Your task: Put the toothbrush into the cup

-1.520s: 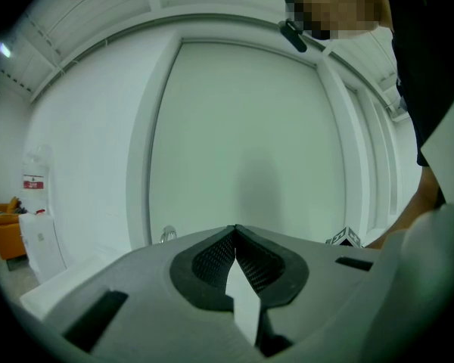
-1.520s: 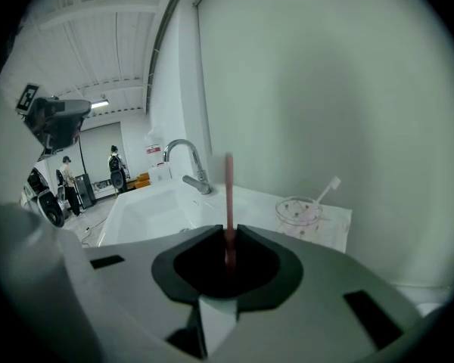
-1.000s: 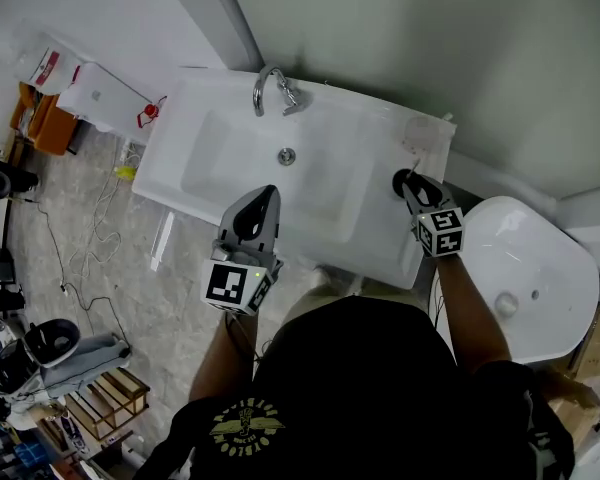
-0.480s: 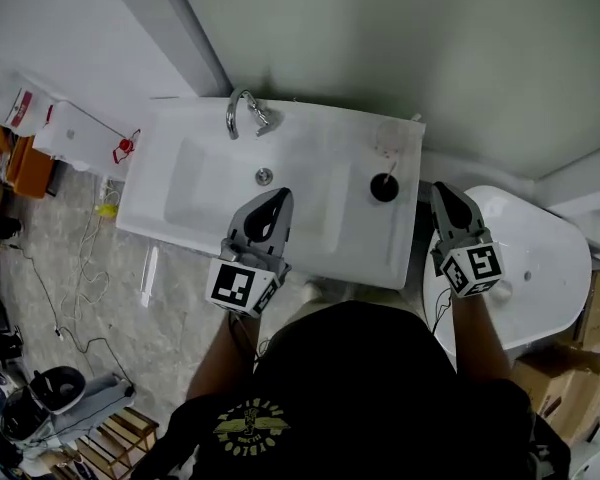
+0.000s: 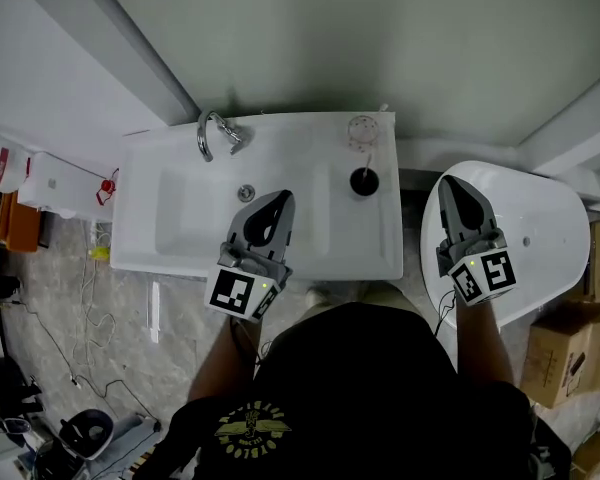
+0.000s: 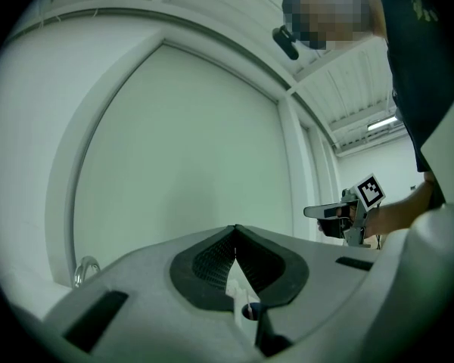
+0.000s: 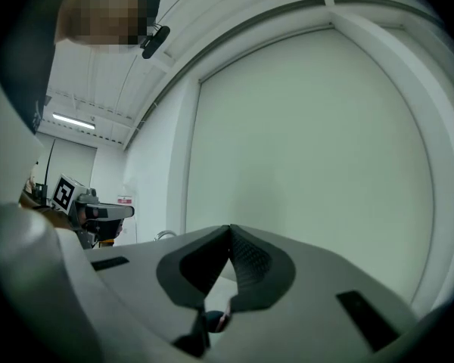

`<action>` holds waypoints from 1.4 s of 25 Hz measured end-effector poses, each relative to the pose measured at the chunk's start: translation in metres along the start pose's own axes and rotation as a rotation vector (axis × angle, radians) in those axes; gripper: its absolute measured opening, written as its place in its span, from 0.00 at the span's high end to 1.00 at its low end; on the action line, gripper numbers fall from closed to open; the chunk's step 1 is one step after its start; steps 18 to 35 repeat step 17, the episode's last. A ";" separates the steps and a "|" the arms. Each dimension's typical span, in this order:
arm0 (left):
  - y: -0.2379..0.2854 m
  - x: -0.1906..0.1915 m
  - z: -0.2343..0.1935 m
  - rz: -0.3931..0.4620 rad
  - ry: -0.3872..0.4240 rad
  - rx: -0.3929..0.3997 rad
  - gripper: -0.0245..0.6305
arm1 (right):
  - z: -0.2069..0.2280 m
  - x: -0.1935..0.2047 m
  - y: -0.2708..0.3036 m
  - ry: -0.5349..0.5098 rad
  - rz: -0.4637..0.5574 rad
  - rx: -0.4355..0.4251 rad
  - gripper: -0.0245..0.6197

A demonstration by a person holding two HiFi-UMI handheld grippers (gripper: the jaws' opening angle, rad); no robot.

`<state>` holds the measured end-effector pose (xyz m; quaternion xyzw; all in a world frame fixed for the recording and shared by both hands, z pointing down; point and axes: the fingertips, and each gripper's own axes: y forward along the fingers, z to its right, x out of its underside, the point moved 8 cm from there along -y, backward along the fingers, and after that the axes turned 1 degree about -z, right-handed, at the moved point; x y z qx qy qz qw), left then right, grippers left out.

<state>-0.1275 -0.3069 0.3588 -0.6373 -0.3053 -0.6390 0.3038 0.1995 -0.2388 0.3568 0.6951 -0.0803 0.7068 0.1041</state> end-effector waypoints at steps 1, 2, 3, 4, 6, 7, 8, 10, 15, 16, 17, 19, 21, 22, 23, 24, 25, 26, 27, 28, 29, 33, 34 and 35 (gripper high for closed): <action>0.001 0.001 0.000 -0.004 0.000 0.004 0.95 | 0.000 0.000 -0.002 0.001 -0.001 0.008 0.95; 0.003 0.002 -0.001 -0.006 -0.002 0.006 0.95 | -0.001 0.001 -0.003 0.001 -0.004 0.014 0.95; 0.004 0.003 -0.001 -0.009 -0.003 0.007 0.95 | -0.001 0.001 -0.004 0.001 -0.008 0.019 0.95; 0.005 0.004 -0.001 -0.012 0.000 0.005 0.95 | -0.001 0.001 -0.005 0.001 -0.013 0.022 0.95; 0.007 0.005 -0.003 -0.015 0.008 -0.003 0.95 | -0.002 0.002 -0.004 0.004 -0.022 0.024 0.95; 0.007 0.005 -0.003 -0.015 0.009 -0.006 0.95 | -0.002 0.003 -0.004 0.006 -0.025 0.023 0.95; 0.008 0.005 -0.004 -0.013 0.006 -0.008 0.95 | -0.002 0.004 -0.003 0.009 -0.028 0.022 0.95; 0.009 0.006 -0.004 -0.015 0.002 -0.011 0.95 | -0.002 0.006 -0.002 0.015 -0.034 0.018 0.95; 0.011 0.009 -0.008 -0.038 0.003 -0.035 0.95 | 0.002 0.011 0.010 0.018 -0.048 -0.012 0.95; 0.012 0.009 -0.009 -0.040 0.000 -0.040 0.95 | 0.003 0.012 0.012 0.021 -0.049 -0.015 0.95; 0.013 0.009 -0.009 -0.041 -0.003 -0.044 0.95 | 0.005 0.013 0.014 0.024 -0.050 -0.018 0.95; 0.013 0.009 -0.009 -0.041 -0.003 -0.044 0.95 | 0.005 0.013 0.014 0.024 -0.050 -0.018 0.95; 0.013 0.009 -0.009 -0.041 -0.003 -0.044 0.95 | 0.005 0.013 0.014 0.024 -0.050 -0.018 0.95; 0.013 0.009 -0.009 -0.041 -0.003 -0.044 0.95 | 0.005 0.013 0.014 0.024 -0.050 -0.018 0.95; 0.013 0.009 -0.009 -0.041 -0.003 -0.044 0.95 | 0.005 0.013 0.014 0.024 -0.050 -0.018 0.95; 0.013 0.009 -0.009 -0.041 -0.003 -0.044 0.95 | 0.005 0.013 0.014 0.024 -0.050 -0.018 0.95; 0.013 0.009 -0.009 -0.041 -0.003 -0.044 0.95 | 0.005 0.013 0.014 0.024 -0.050 -0.018 0.95; 0.013 0.009 -0.009 -0.041 -0.003 -0.044 0.95 | 0.005 0.013 0.014 0.024 -0.050 -0.018 0.95; 0.013 0.009 -0.009 -0.041 -0.003 -0.044 0.95 | 0.005 0.013 0.014 0.024 -0.050 -0.018 0.95; 0.013 0.009 -0.009 -0.041 -0.003 -0.044 0.95 | 0.005 0.013 0.014 0.024 -0.050 -0.018 0.95; 0.013 0.009 -0.009 -0.041 -0.003 -0.044 0.95 | 0.005 0.013 0.014 0.024 -0.050 -0.018 0.95; 0.013 0.009 -0.009 -0.041 -0.003 -0.044 0.95 | 0.005 0.013 0.014 0.024 -0.050 -0.018 0.95; 0.013 0.009 -0.009 -0.041 -0.003 -0.044 0.95 | 0.005 0.013 0.014 0.024 -0.050 -0.018 0.95; 0.013 0.009 -0.009 -0.041 -0.003 -0.044 0.95 | 0.005 0.013 0.014 0.024 -0.050 -0.018 0.95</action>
